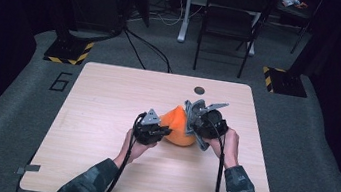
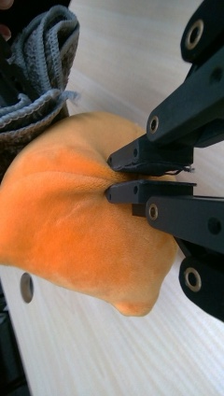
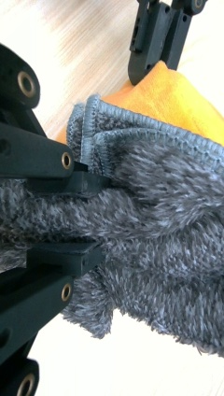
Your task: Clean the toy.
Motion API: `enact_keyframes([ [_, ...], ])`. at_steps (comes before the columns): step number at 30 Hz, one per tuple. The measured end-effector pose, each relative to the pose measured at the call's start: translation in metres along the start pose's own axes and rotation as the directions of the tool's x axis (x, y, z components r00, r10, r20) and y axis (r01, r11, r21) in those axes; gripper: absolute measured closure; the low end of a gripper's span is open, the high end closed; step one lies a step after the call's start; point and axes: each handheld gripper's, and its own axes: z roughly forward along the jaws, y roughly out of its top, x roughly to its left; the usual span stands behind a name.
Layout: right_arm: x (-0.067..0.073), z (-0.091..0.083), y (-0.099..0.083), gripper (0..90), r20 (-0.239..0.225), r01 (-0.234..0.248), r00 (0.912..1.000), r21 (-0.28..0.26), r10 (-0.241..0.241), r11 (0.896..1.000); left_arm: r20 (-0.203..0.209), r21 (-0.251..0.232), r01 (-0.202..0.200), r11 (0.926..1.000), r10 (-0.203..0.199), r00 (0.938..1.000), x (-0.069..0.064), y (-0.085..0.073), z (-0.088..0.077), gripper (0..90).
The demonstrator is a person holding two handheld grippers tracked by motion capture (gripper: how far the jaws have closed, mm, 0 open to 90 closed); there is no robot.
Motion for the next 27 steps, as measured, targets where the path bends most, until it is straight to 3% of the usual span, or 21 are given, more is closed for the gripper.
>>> enact_keyframes([
  [2, 0.002, -0.002, 0.002, 70.7, 0.011, -0.001, 0.9999, -0.027, 0.001, 1.0, -0.015, 0.014, 0.011, 0.9998, -0.011, 0.9998, 0.003, -0.001, 0.001, 84.5],
  [3, 0.004, -0.005, 0.003, 70.7, 0.013, -0.012, 0.9998, -0.055, 0.013, 0.998, -0.017, 0.012, 0.035, 0.9993, -0.035, 0.9992, 0.004, -0.003, 0.002, 84.5],
  [7, 0.018, -0.01, 0.009, 70.5, -0.024, -0.03, 0.9994, -0.147, 0.026, 0.989, -0.044, 0.034, 0.055, 0.9979, -0.053, 0.9976, 0.012, -0.006, 0.003, 84.4],
  [8, 0.022, -0.008, 0.01, 70.4, -0.034, -0.015, 0.9994, -0.14, 0.01, 0.99, -0.044, 0.034, 0.055, 0.9979, -0.053, 0.9976, 0.012, -0.006, 0.003, 84.4],
  [9, 0.027, -0.003, 0.011, 70.3, -0.028, 0.004, 0.9996, -0.125, -0.008, 0.992, -0.066, 0.042, 0.031, 0.9986, -0.028, 0.9974, 0.013, -0.007, 0.003, 84.4],
  [11, 0.033, 0.01, 0.011, 70.1, -0.003, 0.049, 0.9988, -0.074, -0.05, 0.996, -0.076, 0.06, 0.019, 0.998, -0.014, 0.997, 0.014, -0.008, 0.003, 84.4],
  [13, 0.035, 0.018, 0.008, 70.1, 0.002, 0.051, 0.9987, -0.059, -0.051, 0.997, -0.078, 0.067, 0.011, 0.9977, -0.005, 0.9969, 0.014, -0.011, 0.005, 84.3],
  [18, 0.028, 0.017, 0.007, 69.9, 0.011, 0.067, 0.9977, -0.012, -0.067, 0.998, -0.077, 0.067, 0.01, 0.9977, -0.005, 0.997, 0.015, -0.012, 0.004, 84.3],
  [24, 0.008, 0.02, -0.002, 69.9, -0.01, 0.007, 0.9999, 0.056, -0.007, 0.998, -0.075, 0.063, 0.006, 0.998, -0.002, 0.9972, 0.016, -0.014, 0.005, 84.2],
  [25, 0.001, 0.024, -0.007, 69.9, -0.013, -0.015, 0.9998, 0.08, 0.016, 0.997, -0.078, 0.059, -0.009, 0.9982, 0.014, 0.9969, 0.015, -0.014, 0.005, 84.2],
  [27, -0.005, 0.027, -0.012, 69.9, -0.032, -0.051, 0.998, 0.097, 0.055, 0.994, -0.075, 0.058, -0.003, 0.9983, 0.007, 0.9972, 0.014, -0.015, 0.005, 84.1],
])
